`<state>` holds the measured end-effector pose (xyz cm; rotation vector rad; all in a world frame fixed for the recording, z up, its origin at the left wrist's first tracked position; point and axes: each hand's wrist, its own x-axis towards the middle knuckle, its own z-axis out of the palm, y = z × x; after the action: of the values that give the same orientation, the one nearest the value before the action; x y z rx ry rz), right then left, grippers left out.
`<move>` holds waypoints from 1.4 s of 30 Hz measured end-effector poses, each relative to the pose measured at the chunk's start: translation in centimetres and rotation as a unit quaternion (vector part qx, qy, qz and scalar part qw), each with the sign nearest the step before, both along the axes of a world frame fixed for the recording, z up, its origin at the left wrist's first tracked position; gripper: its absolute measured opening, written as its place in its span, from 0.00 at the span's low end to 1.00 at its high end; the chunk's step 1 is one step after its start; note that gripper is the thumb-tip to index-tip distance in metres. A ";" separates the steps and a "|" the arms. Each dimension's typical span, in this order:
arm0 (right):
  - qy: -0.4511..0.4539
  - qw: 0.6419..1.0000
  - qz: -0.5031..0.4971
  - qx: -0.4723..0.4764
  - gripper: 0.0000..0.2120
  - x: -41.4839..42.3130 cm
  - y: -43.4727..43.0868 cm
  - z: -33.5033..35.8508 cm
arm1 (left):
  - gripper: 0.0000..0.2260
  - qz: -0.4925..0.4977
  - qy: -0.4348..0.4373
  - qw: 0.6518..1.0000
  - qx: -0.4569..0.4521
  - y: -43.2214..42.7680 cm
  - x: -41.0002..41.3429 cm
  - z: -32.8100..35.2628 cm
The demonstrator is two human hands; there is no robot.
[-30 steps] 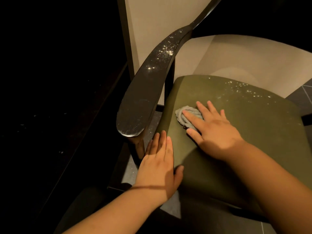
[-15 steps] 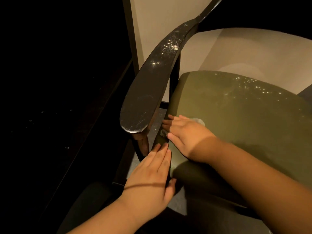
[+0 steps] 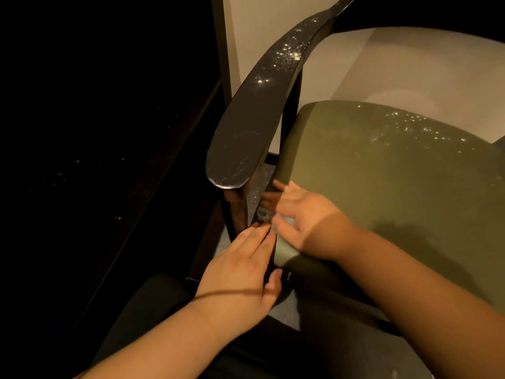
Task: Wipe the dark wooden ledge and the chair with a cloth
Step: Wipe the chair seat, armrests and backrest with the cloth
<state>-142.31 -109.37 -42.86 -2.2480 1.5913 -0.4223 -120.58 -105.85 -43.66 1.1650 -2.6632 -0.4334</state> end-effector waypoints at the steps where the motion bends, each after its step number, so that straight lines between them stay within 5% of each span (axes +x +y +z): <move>1: -0.005 1.000 0.015 -0.002 0.18 0.4 1.0 -0.1 | 0.29 -0.002 0.006 1.000 0.003 0.0 0.1 0.0; 5: 0.018 0.998 0.031 -0.060 0.13 -0.7 0.1 -0.7 | 0.27 -0.004 0.020 1.000 0.006 0.0 0.1 -0.2; 8: 0.008 0.997 -0.065 -0.045 0.06 -1.8 -2.4 -0.2 | 0.27 0.013 0.035 0.999 0.009 0.1 0.1 -0.6; 14: -0.025 0.996 -0.053 -0.067 0.13 0.5 3.8 -0.3 | 0.26 0.015 0.066 0.998 0.006 0.2 0.1 -0.7; 19: 0.050 0.997 0.015 -0.051 0.20 -0.5 6.4 -0.5 | 0.22 0.003 0.084 0.996 0.000 0.3 0.9 -1.1; 24: 0.042 0.991 -0.101 -0.072 0.15 0.9 0.9 -0.9 | 0.21 0.014 0.050 0.998 -0.045 1.0 1.3 -0.9; 26: 0.032 0.990 -0.083 -0.113 0.08 2.4 2.0 -0.7 | 0.19 0.018 0.045 0.997 -0.056 1.0 1.8 -0.9; 31: 0.055 0.985 0.058 -0.154 0.14 3.5 4.8 -0.9 | 0.14 0.037 0.042 0.995 -0.079 0.1 3.1 -1.0; 37: 0.104 0.986 0.004 -0.132 0.16 4.1 0.4 -0.7 | 0.15 0.057 0.033 0.995 -0.081 -0.3 3.1 -0.8; 42: 0.068 0.989 0.084 -0.102 0.13 2.6 6.9 -0.5 | 0.10 0.042 0.084 0.993 -0.076 -0.7 2.8 -0.7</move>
<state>-139.69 -102.44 -43.36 -2.5934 1.4644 -0.4097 -117.74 -106.55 -44.38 1.1371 -2.4477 -0.2949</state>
